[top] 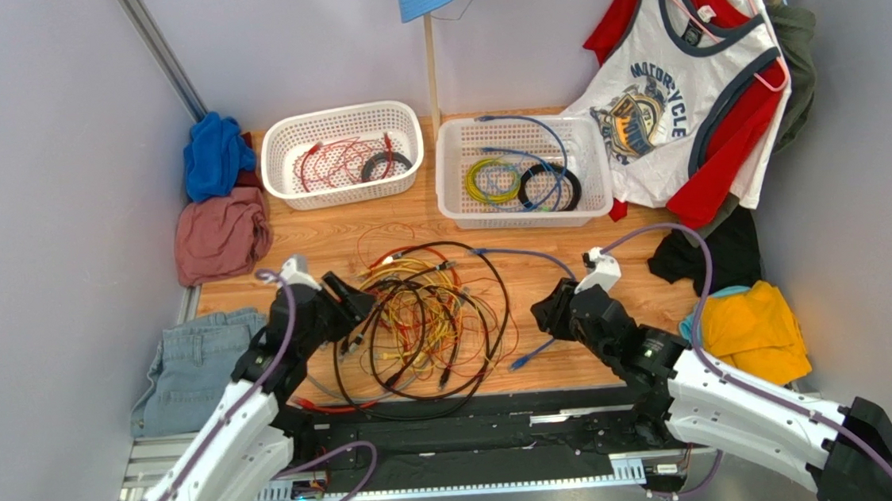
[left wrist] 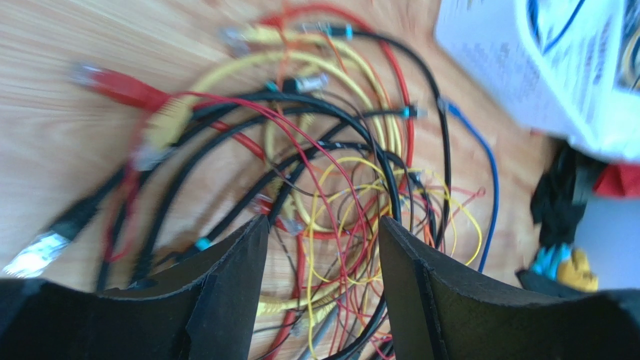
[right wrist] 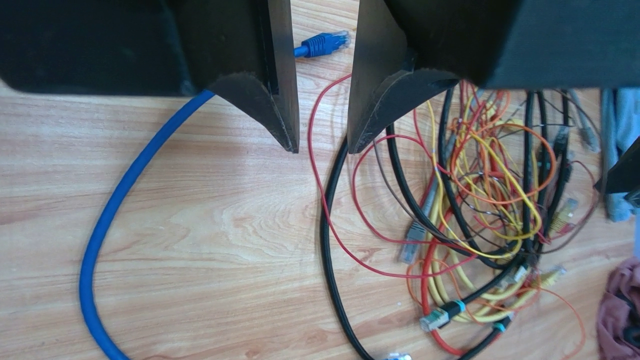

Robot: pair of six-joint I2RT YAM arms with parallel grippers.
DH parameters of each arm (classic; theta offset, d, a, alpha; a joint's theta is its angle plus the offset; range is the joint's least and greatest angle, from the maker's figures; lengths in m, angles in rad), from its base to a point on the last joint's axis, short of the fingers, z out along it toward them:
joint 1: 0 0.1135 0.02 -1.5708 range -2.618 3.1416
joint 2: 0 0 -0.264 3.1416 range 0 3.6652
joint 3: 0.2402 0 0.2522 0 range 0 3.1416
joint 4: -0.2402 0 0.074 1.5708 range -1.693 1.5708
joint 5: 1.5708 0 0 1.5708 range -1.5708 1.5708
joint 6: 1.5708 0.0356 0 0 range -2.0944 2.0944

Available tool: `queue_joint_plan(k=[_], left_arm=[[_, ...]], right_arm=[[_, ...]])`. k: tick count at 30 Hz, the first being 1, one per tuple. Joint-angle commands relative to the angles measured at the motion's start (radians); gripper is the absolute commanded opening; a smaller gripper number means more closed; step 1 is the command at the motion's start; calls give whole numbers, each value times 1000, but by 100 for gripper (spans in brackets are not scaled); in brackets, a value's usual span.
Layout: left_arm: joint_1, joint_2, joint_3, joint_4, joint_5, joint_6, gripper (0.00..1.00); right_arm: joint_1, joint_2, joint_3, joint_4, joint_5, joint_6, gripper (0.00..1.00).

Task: Untangle the cables

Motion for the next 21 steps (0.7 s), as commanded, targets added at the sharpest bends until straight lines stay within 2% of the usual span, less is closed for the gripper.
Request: queue_joint_plan(k=[1,5,10,12,15,16,17,18,19,21], left_arm=[[-58,266,33,288,260,78,66],[-190,435,80,375,234,97,69],[-226,621,106,441,240,101,71],[-229,698,111,470,242,101,69],[-232,758,116,507,248,94,37],[-232,759,117,513,252,95,17],[-232,741,122,516,252,97,9],[-232,720,126,510,249,104,2],[-232,692,134,495,237,124,0],[-232,576,169,420,222,156,0]], right_arm=[[-2,76,10,109,-35,-59,33],[-2,148,47,112,-41,-76,33],[-2,165,44,126,-48,-76,33],[-2,170,49,124,-47,-79,33],[-2,174,58,117,-45,-85,33],[-2,173,61,109,-44,-90,33],[-2,173,64,106,-39,-92,32],[-2,171,67,103,-39,-95,33],[-2,170,73,100,-39,-96,32],[-2,160,76,95,-45,-101,32]])
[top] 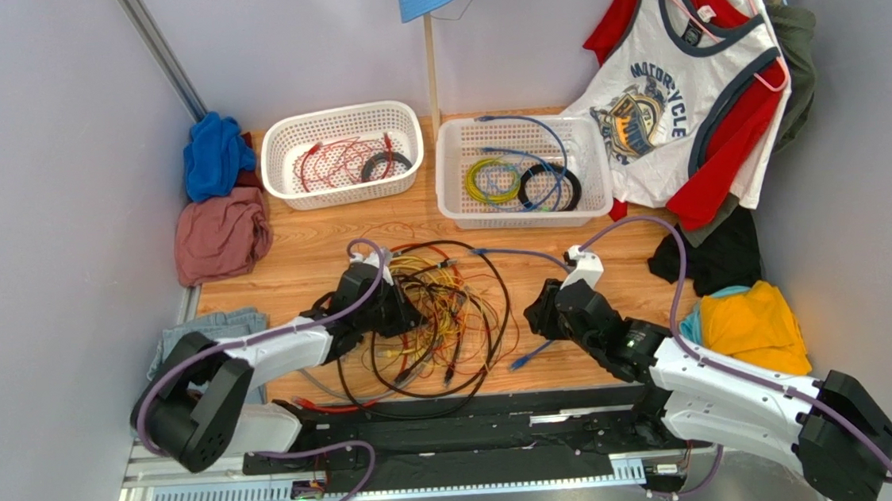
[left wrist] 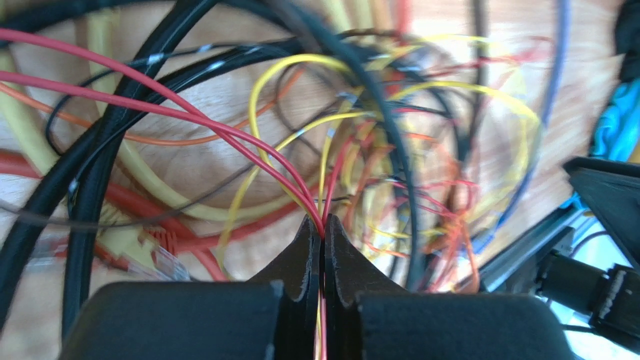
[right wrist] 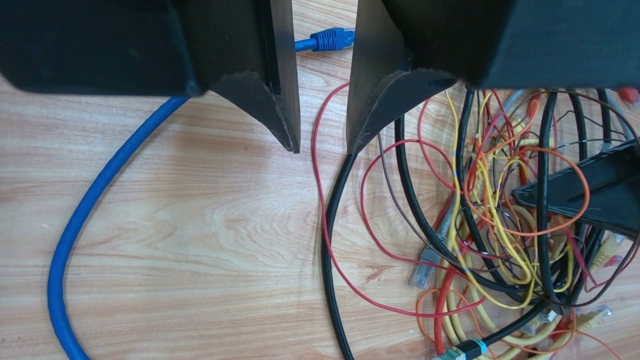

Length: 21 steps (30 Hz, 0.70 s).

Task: Untangle the cables

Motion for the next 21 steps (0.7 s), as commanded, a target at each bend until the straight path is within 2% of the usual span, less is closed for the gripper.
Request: queue_joint_plan(k=[1,2,4,5,8,10,14,17,21], left_arm=[[-3,-202,93,-45,-32,102,0],[-4,-300,131,-119,-41,122,0],[-4,-397,178,-244,-84,178,0],[-4,-481,229,-285,-106,198,0],[-4,-584,326,-417,-165,260,0],[-4,-605,369,-495,-169,293,0],[-4,-615,432,-547,-144,308,0],[-4,-622,448,-549,-136,306,0],[-4,-602,488,-558,-115,317,0]], right_arm=[[0,-15,54,22,-2,-25,32],[-2,-27,53,22,-17,-36,31],[0,-51,56,33,-31,-50,32],[-2,-59,56,40,-59,-63,36],[0,-81,74,88,-132,-91,46],[2,-85,83,129,-160,-94,47],[2,-99,88,258,-260,-105,48],[3,-122,138,277,-315,-156,48],[2,-110,252,284,-464,-185,48]])
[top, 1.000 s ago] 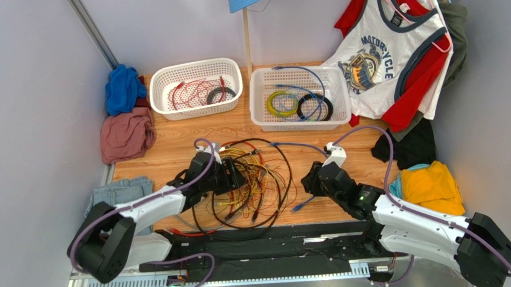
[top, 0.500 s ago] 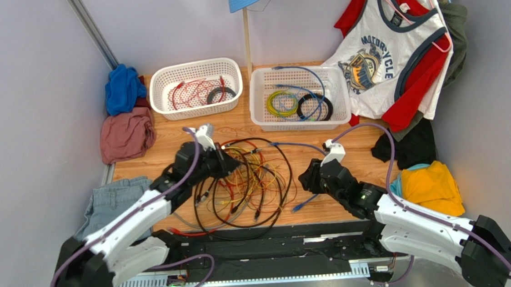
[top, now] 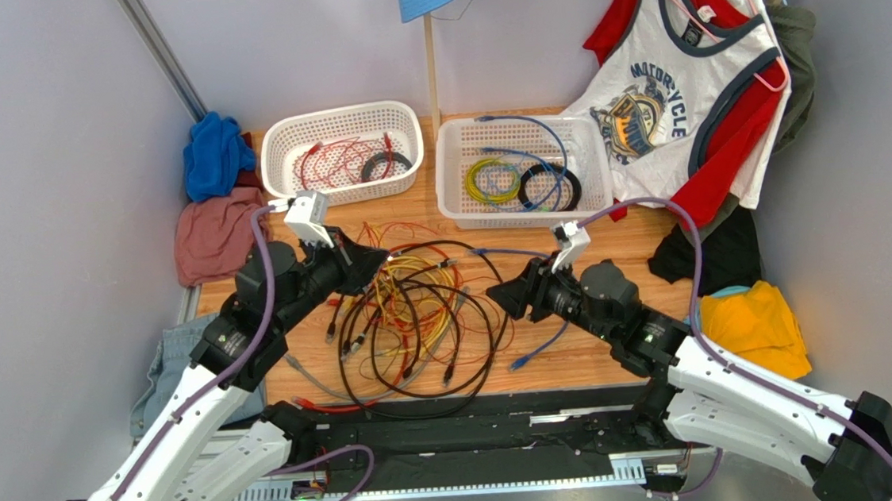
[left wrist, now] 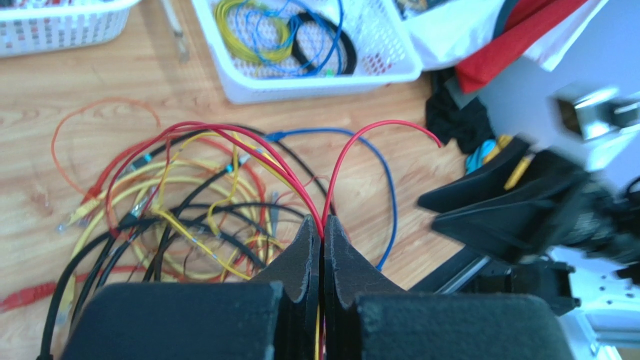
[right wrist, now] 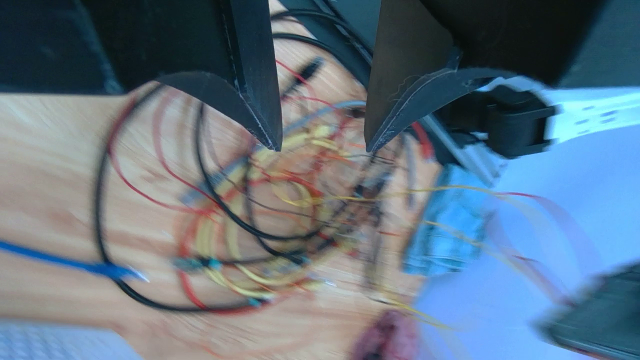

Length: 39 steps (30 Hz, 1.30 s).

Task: Untangle the cables

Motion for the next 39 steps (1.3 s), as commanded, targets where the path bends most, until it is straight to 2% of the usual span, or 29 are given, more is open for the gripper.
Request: queue_joint_plan(k=[1,5,9,17,27,33,39], left_arm=[[-4,19,68,-42,24,40,0],[-4,47,91,-31,50,34,0],[-4,45,67,7,85,11,0],[-4,36,22,34,129,-4,0],[-7,36,-36,104,192,-47,0],[-15,14,-55,98,206,-47,0],[-15,-2,-65,87,209,-44,0]], right_arm=[[2,11,169,135,-191,-46,48],[29,90,237,213,-304,-26,48],[61,184,281,244,-334,-23,45],[74,212,278,320,-262,-8,46],[74,441,376,417,-220,84,59],[75,549,449,460,-199,104,60],[74,580,473,485,-168,103,58]])
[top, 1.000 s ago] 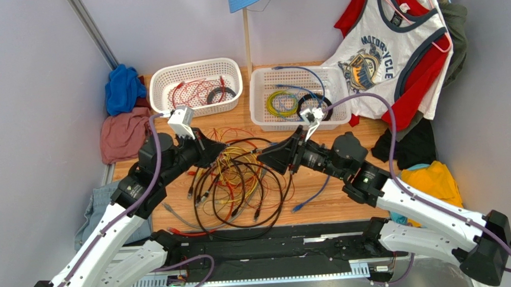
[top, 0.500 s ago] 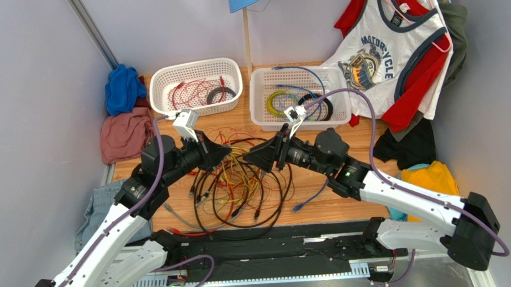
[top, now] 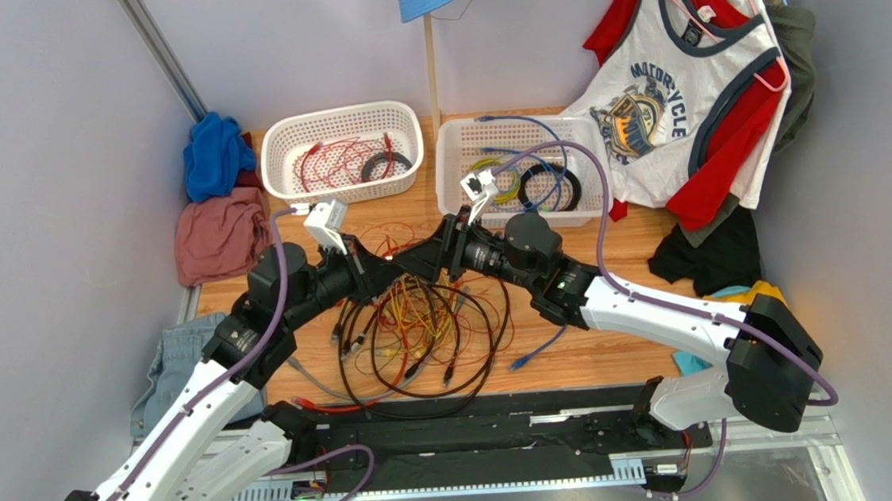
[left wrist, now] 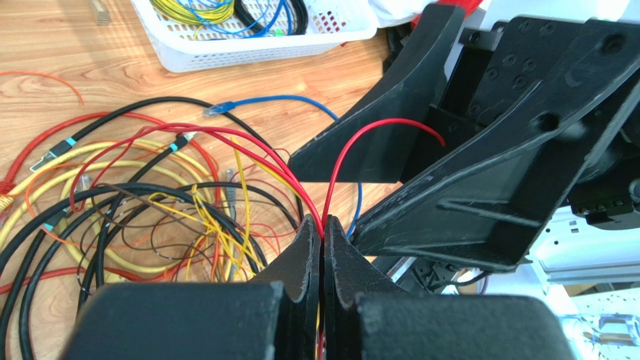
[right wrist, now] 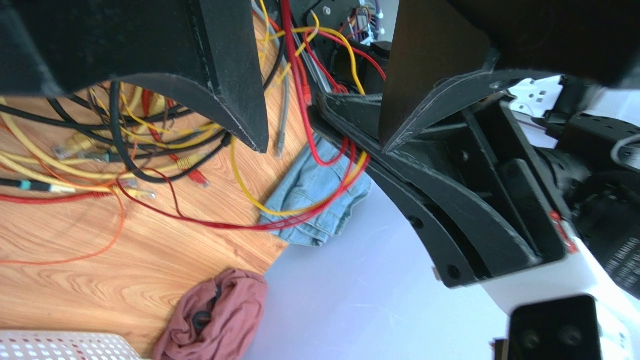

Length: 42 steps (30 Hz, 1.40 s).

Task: Untangle the cables

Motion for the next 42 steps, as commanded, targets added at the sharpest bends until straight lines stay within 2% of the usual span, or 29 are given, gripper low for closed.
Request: queue_joint_plan(k=[1,7,10,11,14,16,18,21,22,24,25,27,28,33,37,42], left_arm=[[-11,-28,-8,33,44,-8,0],[-11,-28,-19,42,51,-13,0],[-13,-26,-22,45,52,-13,0],[-11,-26,-22,42,49,-11,0],[-13,-34,-25,39,44,-7,0],[-13,-39,-29,35,40,-4,0],[-13,-48,-28,13,23,4,0],[-13,-68,-20,-68,-69,4,37],[-11,-74,-16,-102,-157,1,52],[-13,-88,-9,-207,-260,-14,68],[-13,-94,-11,-234,-335,-25,80],[-10,-100,-14,-277,-383,-31,98],[-11,-105,-15,-287,-423,-39,98],[-11,-140,-37,-292,-489,-67,98],[-10,-215,-83,-118,-370,-13,92],[-11,-263,-129,61,-240,61,92]], right_arm=[[3,23,66,91,59,6,57],[2,51,82,111,85,7,53],[2,74,100,107,80,9,38],[2,75,100,109,79,10,27],[2,67,85,111,94,7,8],[2,49,65,107,115,-2,0],[0,2,49,95,147,-19,0],[-2,-106,78,-65,224,-98,0],[-2,-135,113,-113,239,-125,0],[-2,-215,153,-262,287,-203,0],[-2,-259,176,-352,301,-227,0],[-2,-297,236,-426,344,-281,0],[0,-331,249,-495,358,-295,0],[-2,-397,324,-610,388,-338,0],[-2,-422,371,-665,376,-341,0],[-2,-411,469,-735,349,-344,0]])
